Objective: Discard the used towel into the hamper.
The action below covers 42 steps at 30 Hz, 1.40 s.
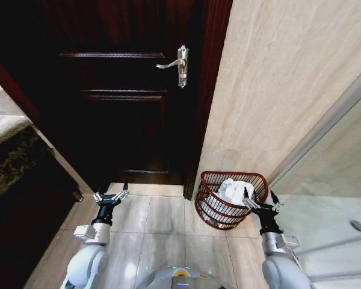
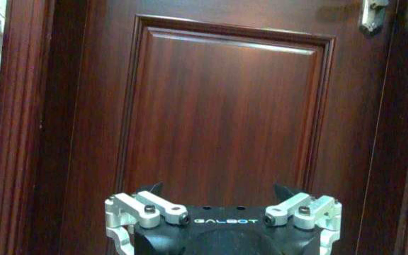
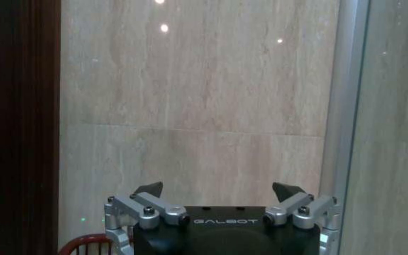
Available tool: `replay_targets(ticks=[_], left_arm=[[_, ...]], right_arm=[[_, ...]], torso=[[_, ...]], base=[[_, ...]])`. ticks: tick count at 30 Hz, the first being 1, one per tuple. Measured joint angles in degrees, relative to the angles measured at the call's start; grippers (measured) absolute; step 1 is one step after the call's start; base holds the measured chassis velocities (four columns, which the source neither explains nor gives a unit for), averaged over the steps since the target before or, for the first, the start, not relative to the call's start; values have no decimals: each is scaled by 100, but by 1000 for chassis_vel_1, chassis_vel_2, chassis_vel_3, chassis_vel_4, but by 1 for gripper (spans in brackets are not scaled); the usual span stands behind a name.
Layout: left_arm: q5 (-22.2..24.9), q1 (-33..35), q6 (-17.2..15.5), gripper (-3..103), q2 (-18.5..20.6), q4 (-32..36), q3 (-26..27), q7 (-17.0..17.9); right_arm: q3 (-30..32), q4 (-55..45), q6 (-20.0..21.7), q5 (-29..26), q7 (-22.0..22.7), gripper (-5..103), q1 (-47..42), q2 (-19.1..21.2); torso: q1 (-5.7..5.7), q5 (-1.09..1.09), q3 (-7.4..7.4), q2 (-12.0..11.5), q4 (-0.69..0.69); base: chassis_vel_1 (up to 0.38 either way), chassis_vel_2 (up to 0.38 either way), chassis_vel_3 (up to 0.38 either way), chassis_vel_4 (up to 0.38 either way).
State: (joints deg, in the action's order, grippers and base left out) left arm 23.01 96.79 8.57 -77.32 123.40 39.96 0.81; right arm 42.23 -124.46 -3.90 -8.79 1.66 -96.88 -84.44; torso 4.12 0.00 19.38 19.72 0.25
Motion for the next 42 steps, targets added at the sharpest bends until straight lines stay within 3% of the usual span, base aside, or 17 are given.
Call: replay_targets(ticks=[17,42], left_arm=[[-141,-36,-7,100,-190,58,-26,-102],[-159,34,65,100,-180,101,-19,-112]], right_arm=[[-93,-207,380,-172,-78,100,-82,91],[-60,-191,100,-167,-100,100,-359,96]], torso=[[0,0,0,0,0],[-1,1,0,1,0]], base=[[0,0,0,0],[26,-27,-26,24]])
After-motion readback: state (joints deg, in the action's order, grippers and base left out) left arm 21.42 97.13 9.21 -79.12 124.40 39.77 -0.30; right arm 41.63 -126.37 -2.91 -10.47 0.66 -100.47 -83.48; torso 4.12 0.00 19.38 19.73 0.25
